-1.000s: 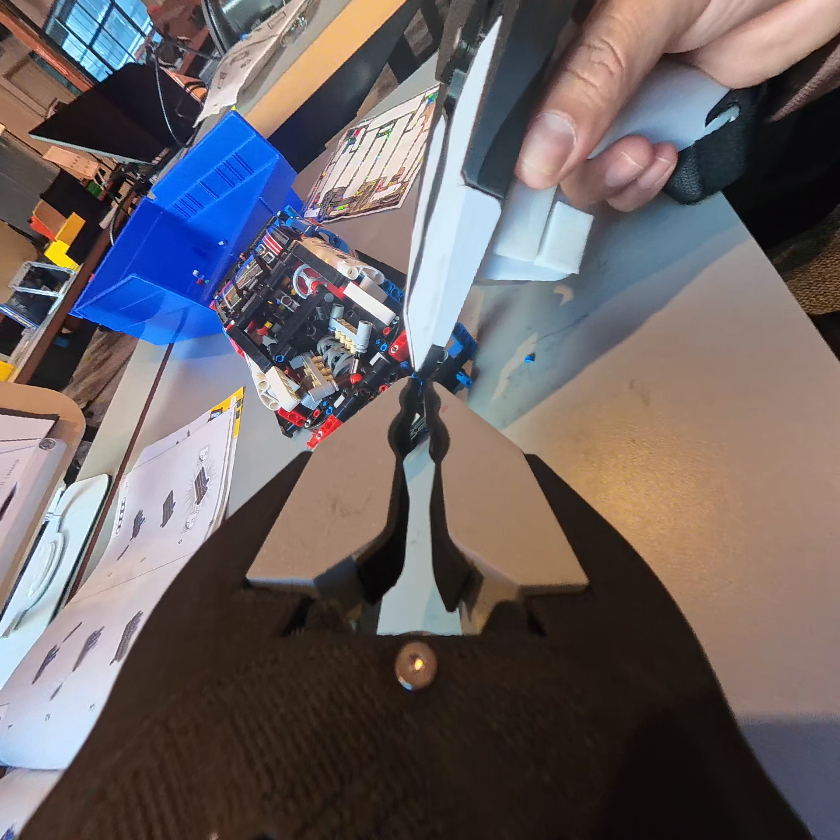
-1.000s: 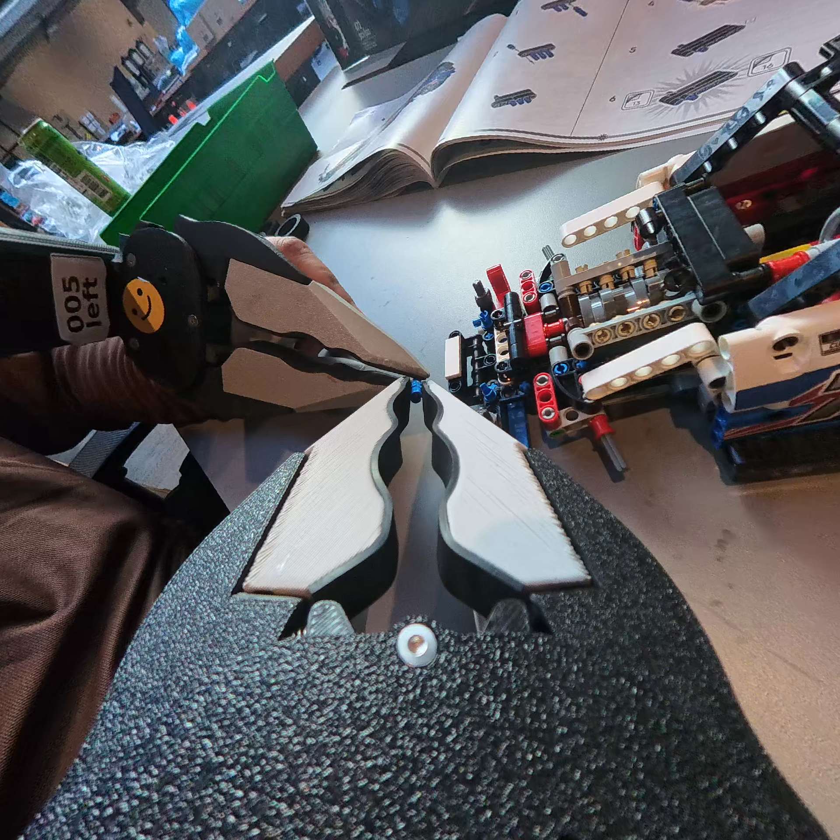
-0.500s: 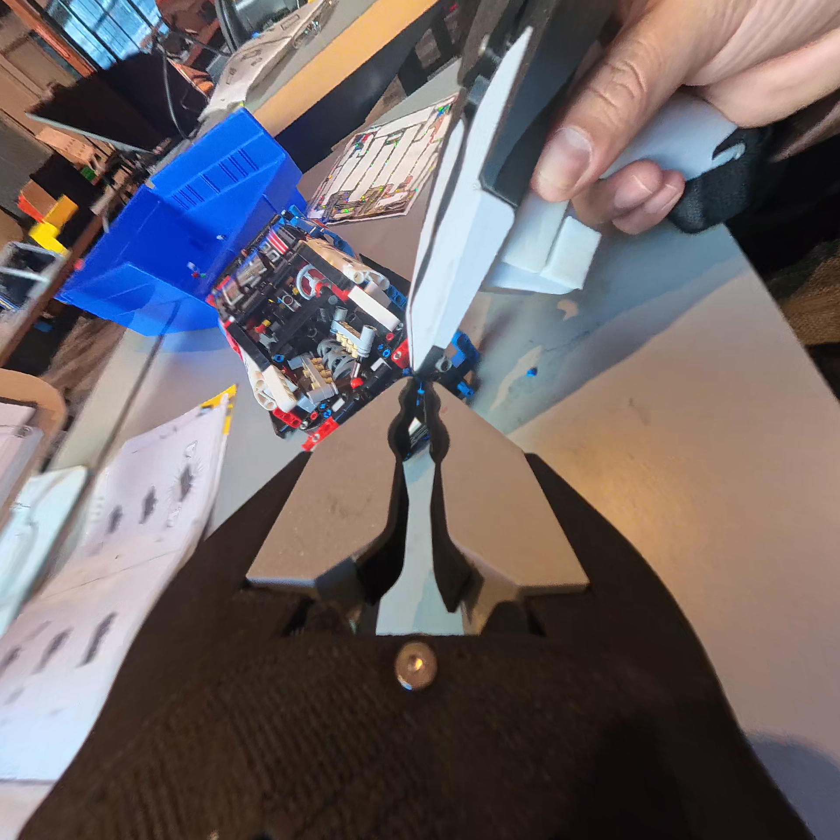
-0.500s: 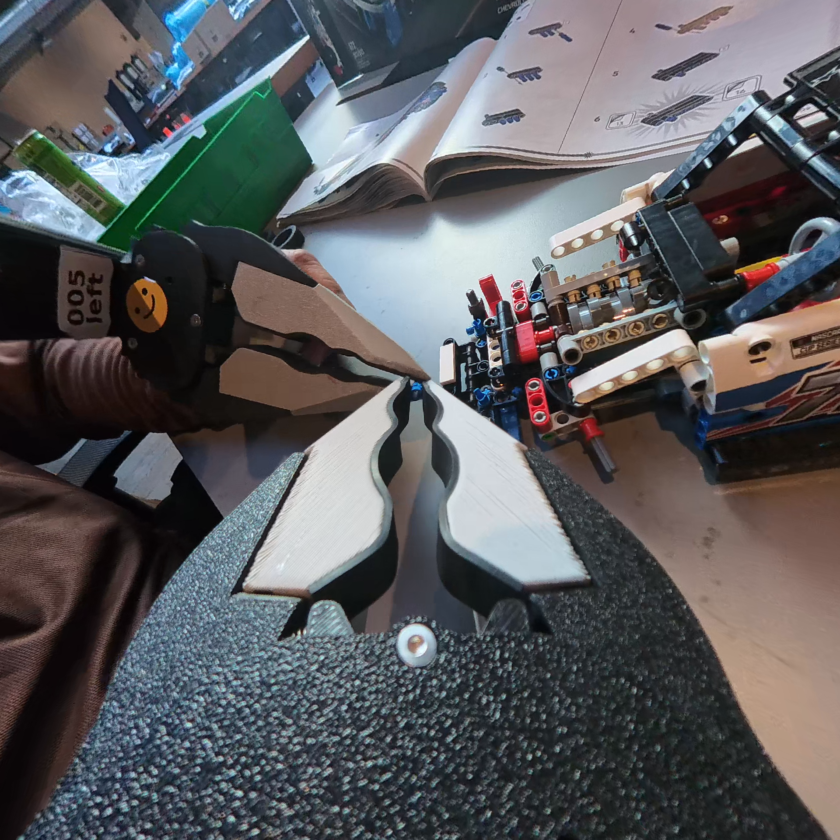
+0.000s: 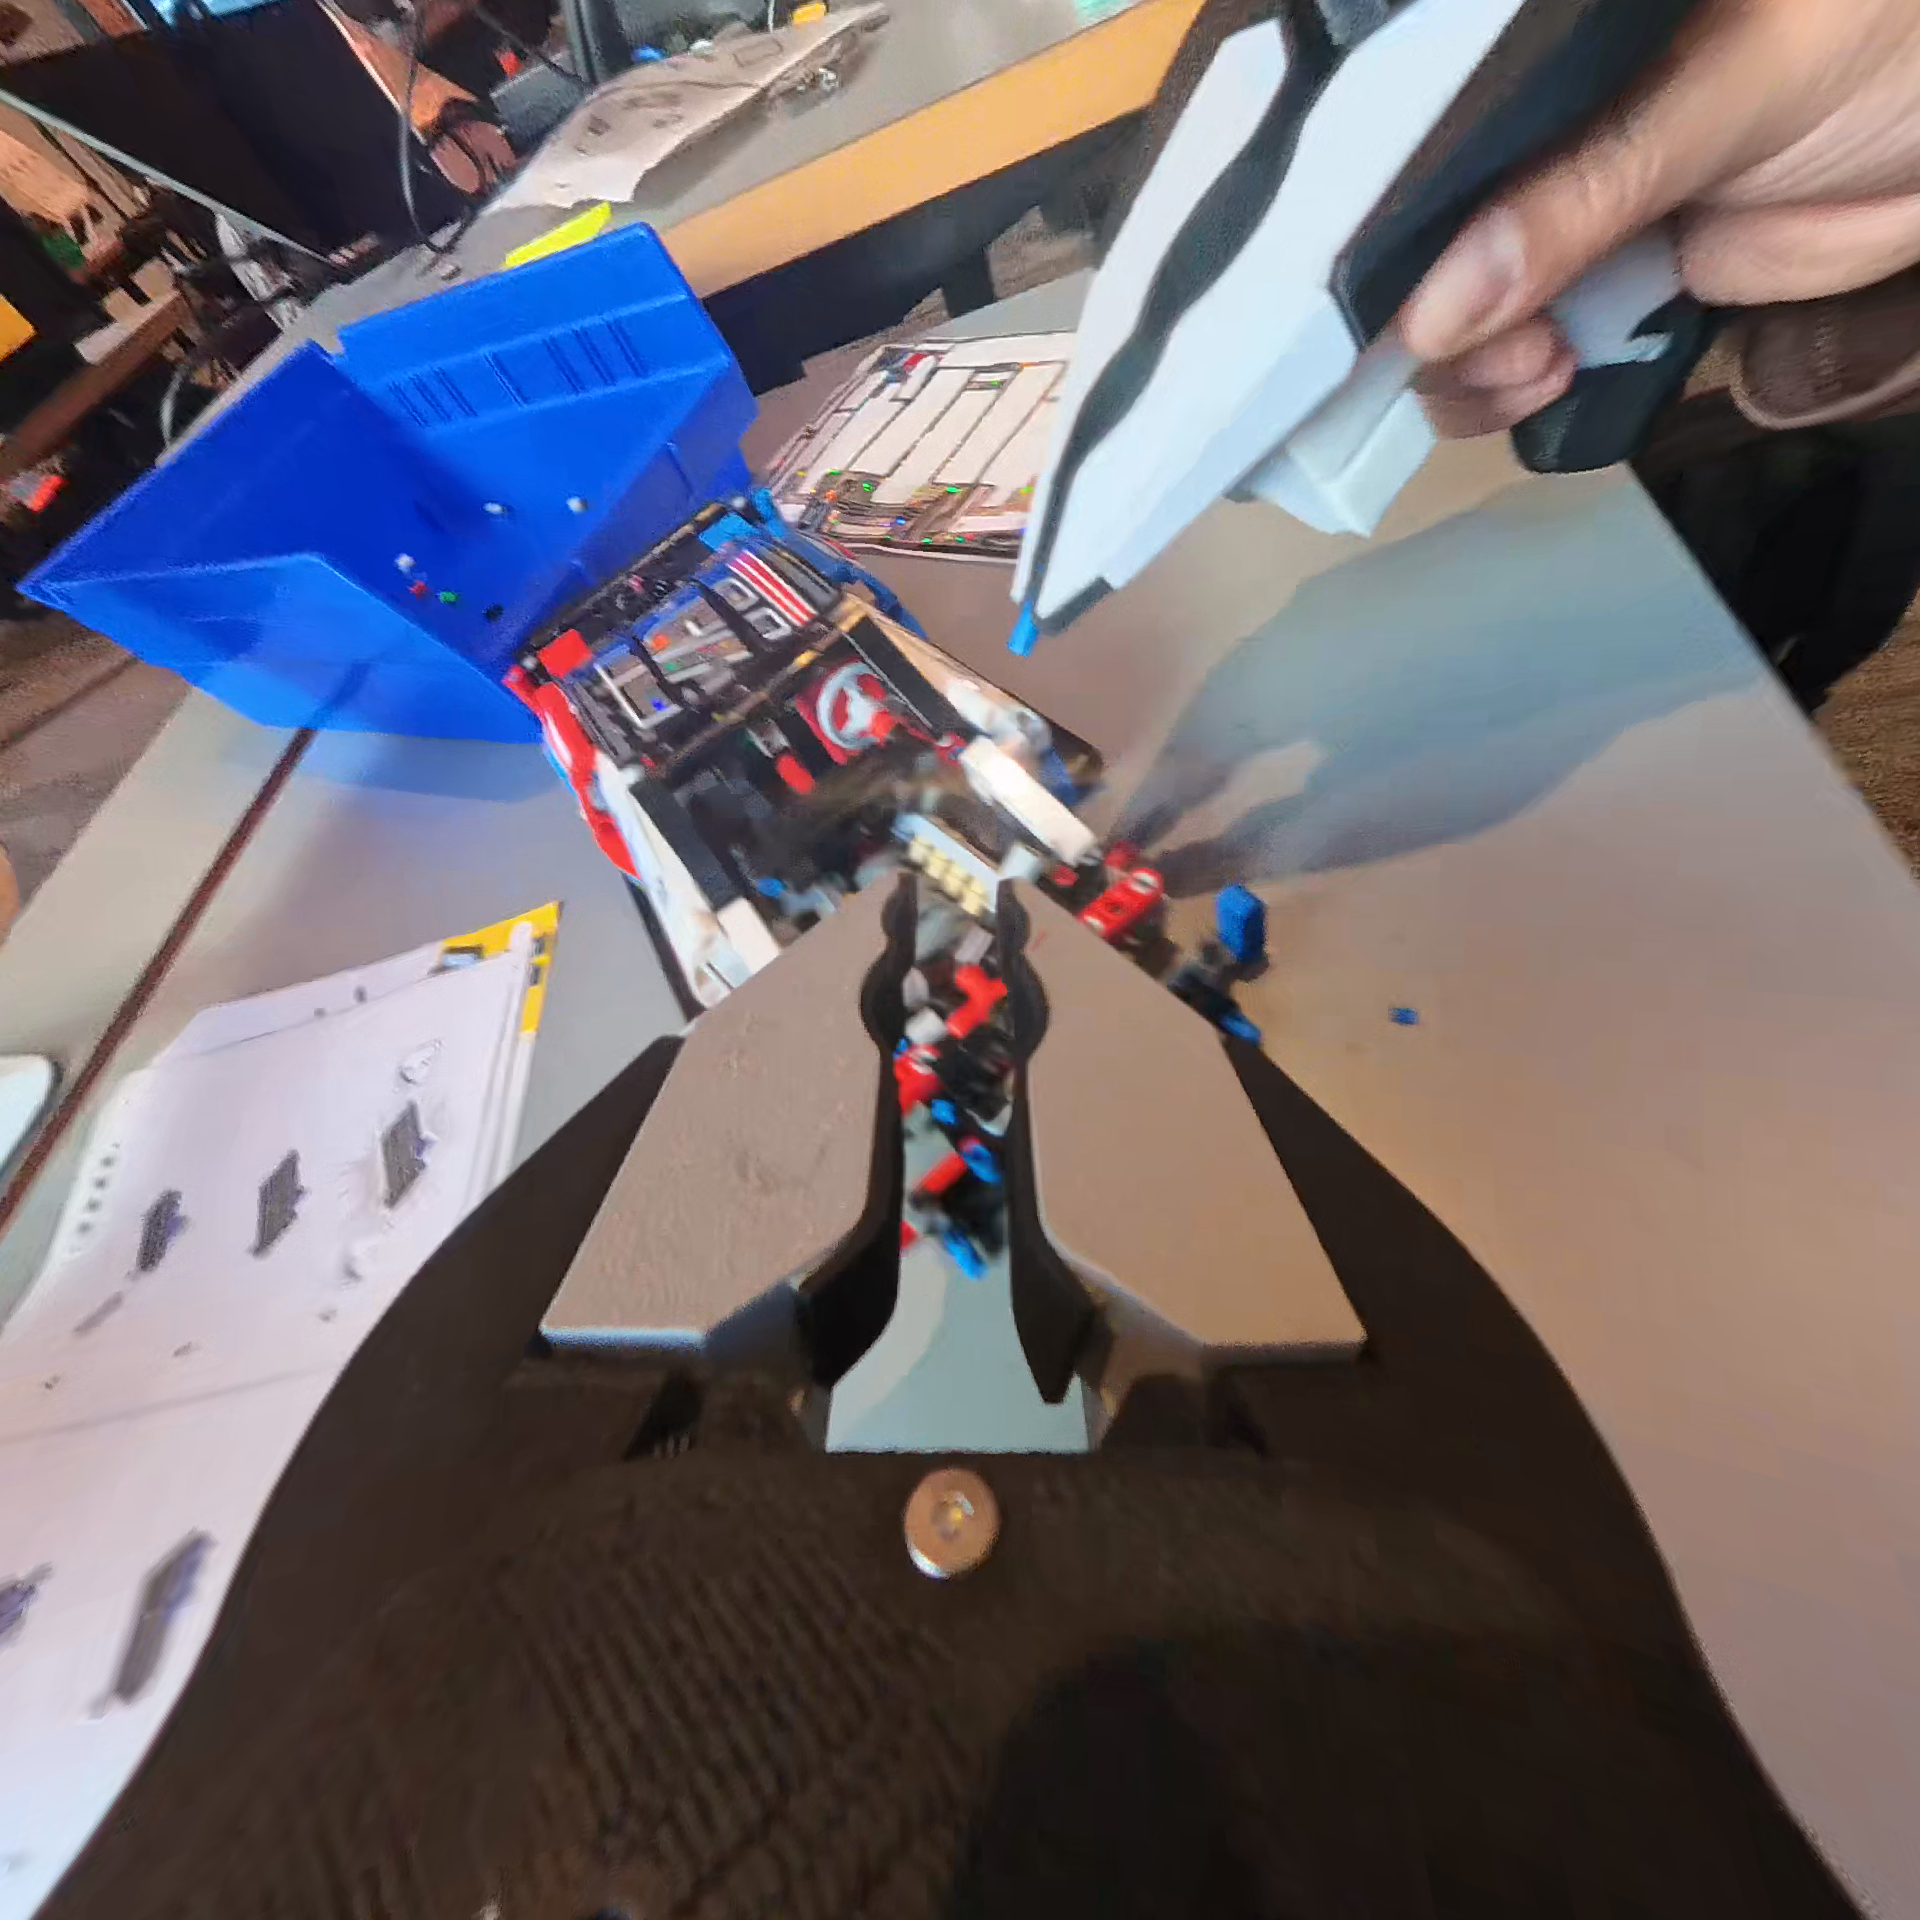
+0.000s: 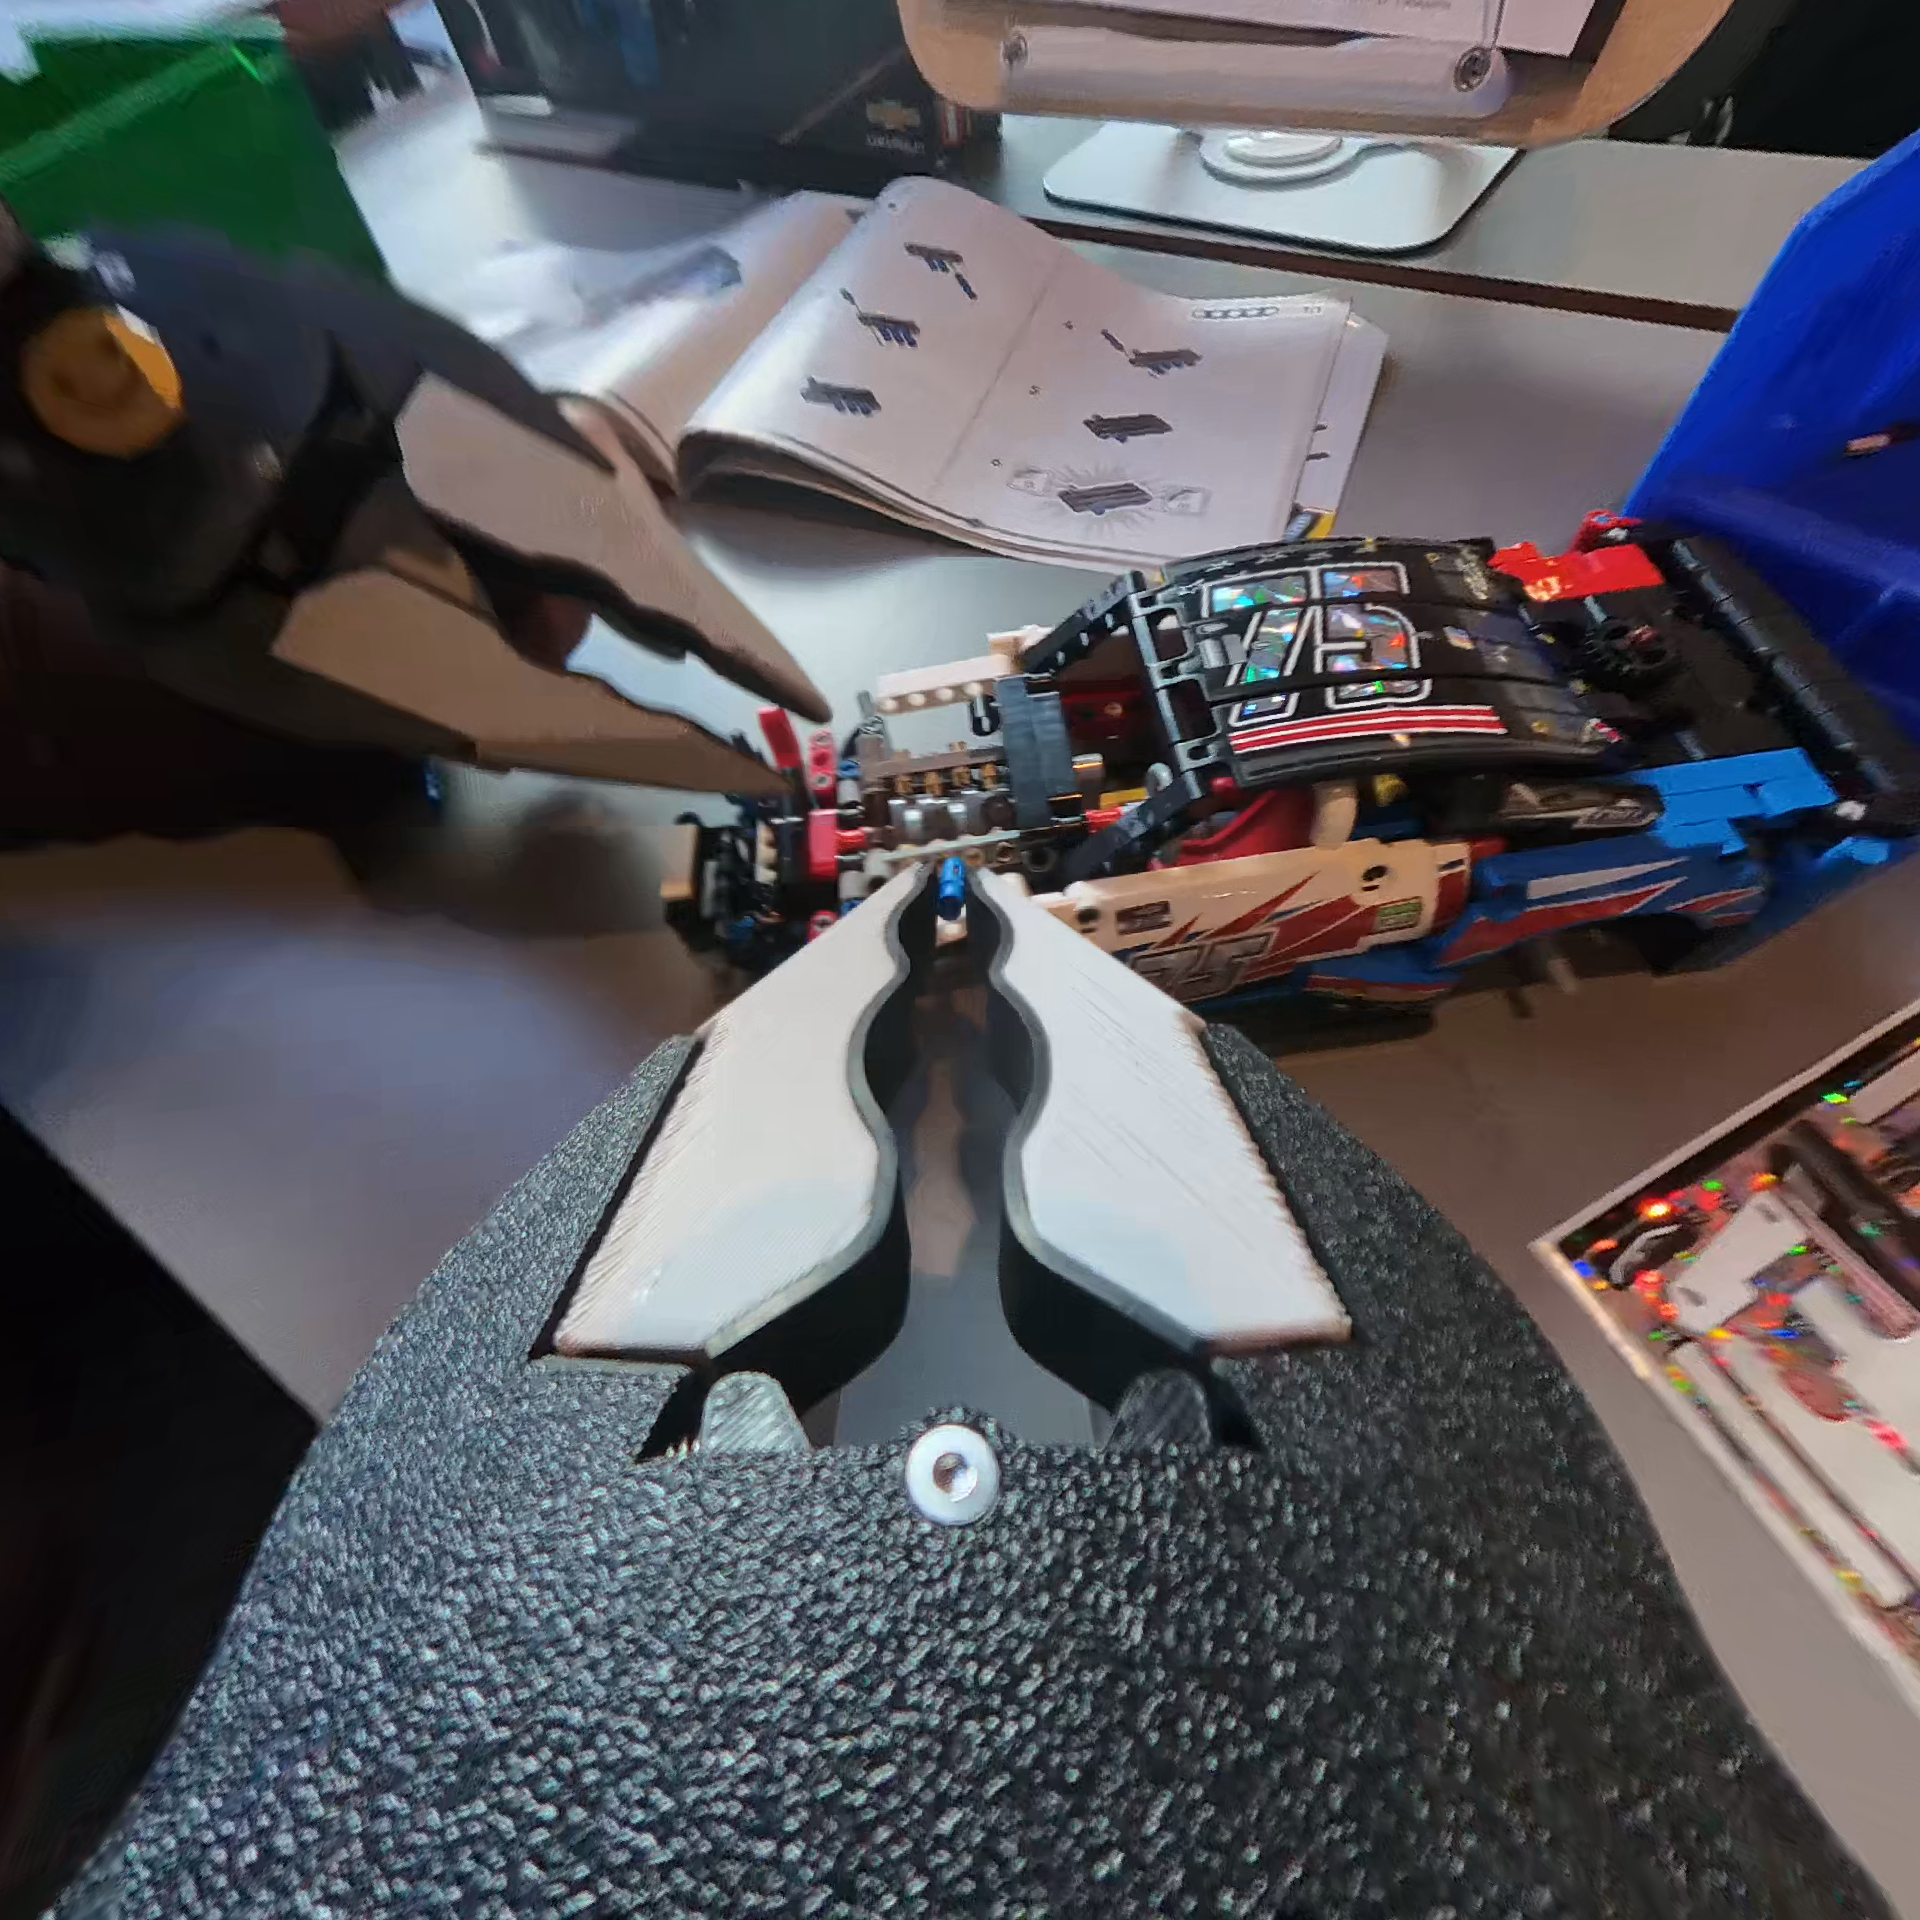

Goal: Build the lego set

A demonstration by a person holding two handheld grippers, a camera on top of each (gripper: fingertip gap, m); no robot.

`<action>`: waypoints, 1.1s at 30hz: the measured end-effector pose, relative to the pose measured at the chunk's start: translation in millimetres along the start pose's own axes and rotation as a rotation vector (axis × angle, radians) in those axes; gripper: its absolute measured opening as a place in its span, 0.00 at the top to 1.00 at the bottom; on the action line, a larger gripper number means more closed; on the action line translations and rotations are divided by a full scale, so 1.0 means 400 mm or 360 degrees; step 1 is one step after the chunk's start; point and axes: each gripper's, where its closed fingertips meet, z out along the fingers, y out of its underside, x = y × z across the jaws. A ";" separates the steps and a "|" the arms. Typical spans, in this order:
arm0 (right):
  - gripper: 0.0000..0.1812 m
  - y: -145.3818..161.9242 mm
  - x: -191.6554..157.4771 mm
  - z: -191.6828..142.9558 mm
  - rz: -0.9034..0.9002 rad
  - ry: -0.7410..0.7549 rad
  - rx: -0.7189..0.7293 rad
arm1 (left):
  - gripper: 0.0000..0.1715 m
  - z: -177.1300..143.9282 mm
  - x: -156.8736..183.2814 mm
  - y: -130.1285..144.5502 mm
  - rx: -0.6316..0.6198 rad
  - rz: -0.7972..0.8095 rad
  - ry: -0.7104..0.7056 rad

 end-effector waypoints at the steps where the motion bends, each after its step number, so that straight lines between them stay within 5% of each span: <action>1: 0.97 0.002 0.010 0.007 -0.0044 0.0021 -0.0034 | 0.95 0.013 -0.017 -0.006 -0.0007 0.0036 0.0000; 9: 0.97 0.000 0.039 0.076 -0.0093 -0.0063 -0.0190 | 0.99 0.118 -0.032 0.020 -0.0166 0.0220 0.0141; 33: 0.97 0.010 0.036 0.084 -0.0321 -0.0033 -0.0438 | 0.99 0.125 -0.020 0.008 -0.0064 0.0195 0.0172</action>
